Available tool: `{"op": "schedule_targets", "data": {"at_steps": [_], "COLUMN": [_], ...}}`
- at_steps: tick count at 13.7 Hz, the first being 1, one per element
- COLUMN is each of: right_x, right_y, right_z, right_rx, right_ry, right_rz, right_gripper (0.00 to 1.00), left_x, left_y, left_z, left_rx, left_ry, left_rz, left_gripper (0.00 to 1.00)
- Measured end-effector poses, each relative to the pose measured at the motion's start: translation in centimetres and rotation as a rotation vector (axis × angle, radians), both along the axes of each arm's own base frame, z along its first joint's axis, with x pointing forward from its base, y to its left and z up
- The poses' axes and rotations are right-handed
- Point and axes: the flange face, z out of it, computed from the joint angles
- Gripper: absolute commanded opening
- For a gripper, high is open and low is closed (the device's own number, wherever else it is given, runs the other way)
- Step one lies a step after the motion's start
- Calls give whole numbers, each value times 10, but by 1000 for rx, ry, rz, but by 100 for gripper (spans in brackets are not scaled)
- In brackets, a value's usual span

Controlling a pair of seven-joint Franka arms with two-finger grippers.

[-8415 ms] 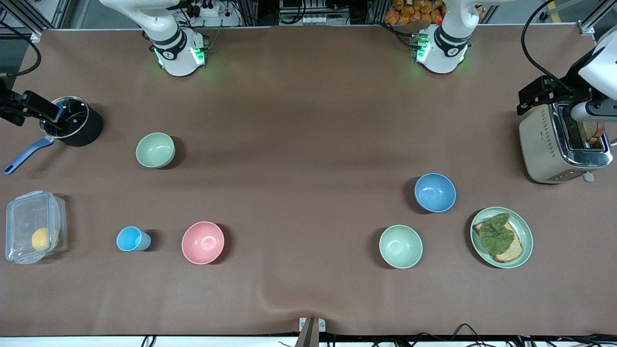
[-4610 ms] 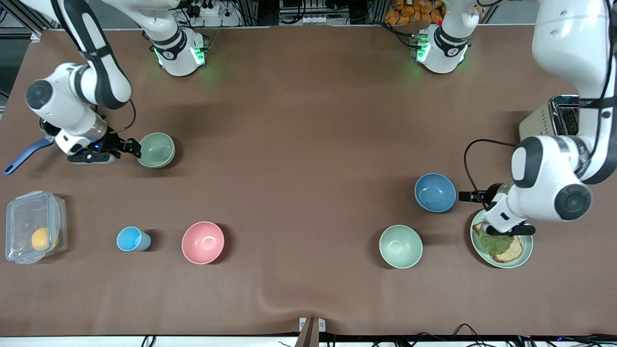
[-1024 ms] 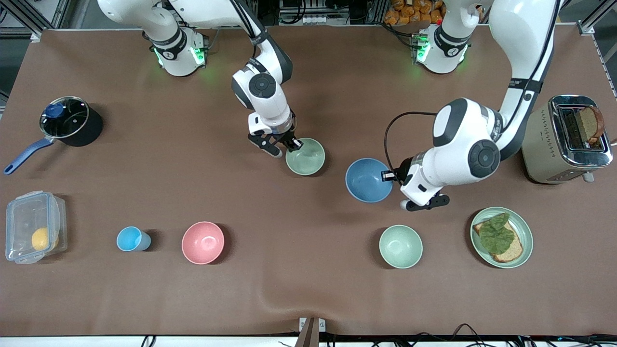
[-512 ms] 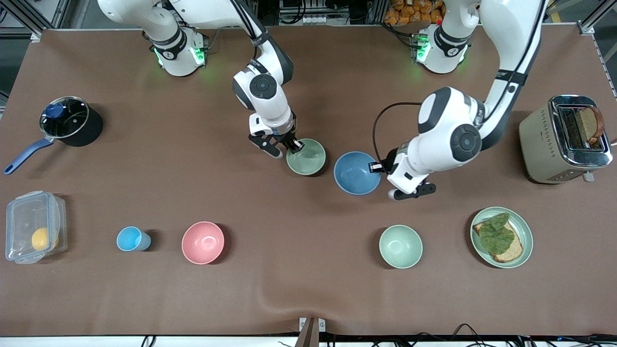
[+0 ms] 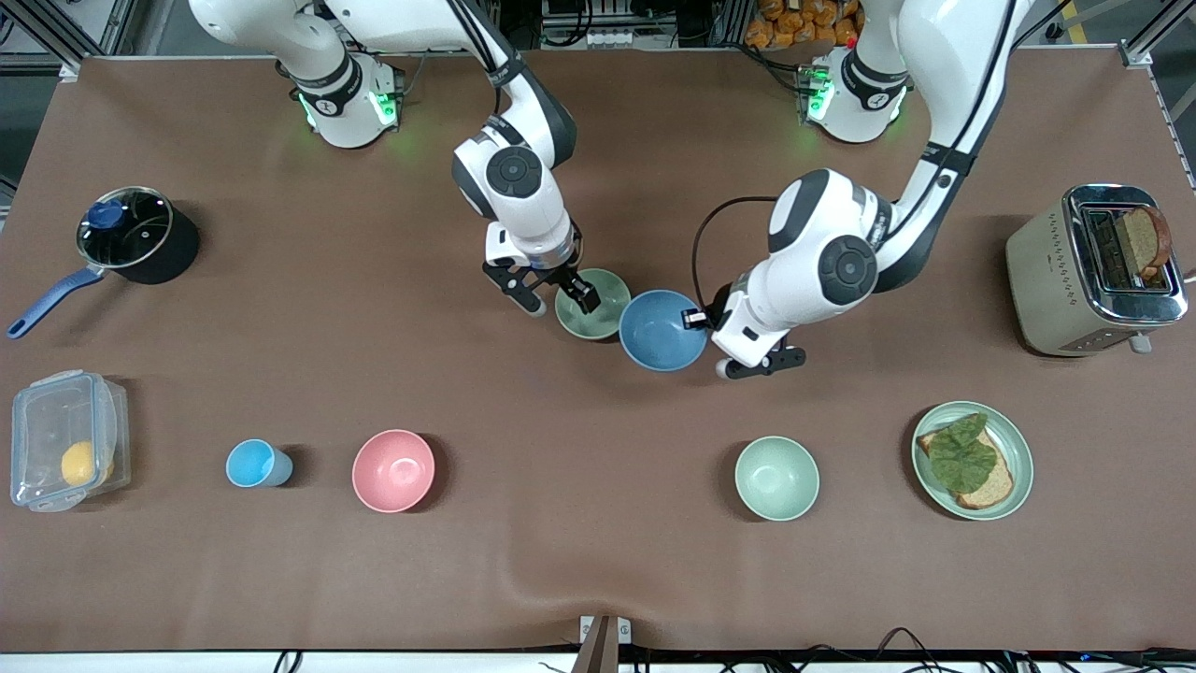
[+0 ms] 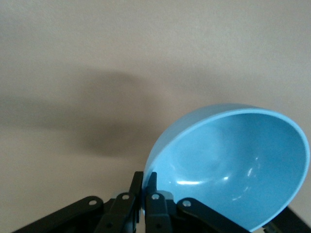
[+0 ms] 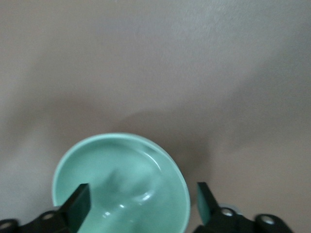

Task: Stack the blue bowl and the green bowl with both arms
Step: 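Lower the blue bowl with the left gripper into the green bowl, then open both grippers to release the stacked bowls on the table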

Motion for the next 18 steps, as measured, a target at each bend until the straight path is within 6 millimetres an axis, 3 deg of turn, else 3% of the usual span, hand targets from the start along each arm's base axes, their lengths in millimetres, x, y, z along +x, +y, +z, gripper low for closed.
{"op": "schedule_targets", "data": {"at_steps": [9, 14, 18], "right_x": [60, 69, 62], "right_y": [-78, -120, -132], "right_z": [-7, -33, -70], "right_rx": [127, 354, 426], "right_ry": [144, 306, 357], "right_rz": [-283, -363, -418], "right_gripper": [100, 100, 100], "left_x": [-18, -43, -64], "left_y": [-28, -62, -89], "left_z": [-22, -45, -68], "left_rx": [15, 29, 36], "left_ry": [41, 71, 89], "left_rz": [-10, -36, -60], "left_gripper": [0, 0, 0]}}
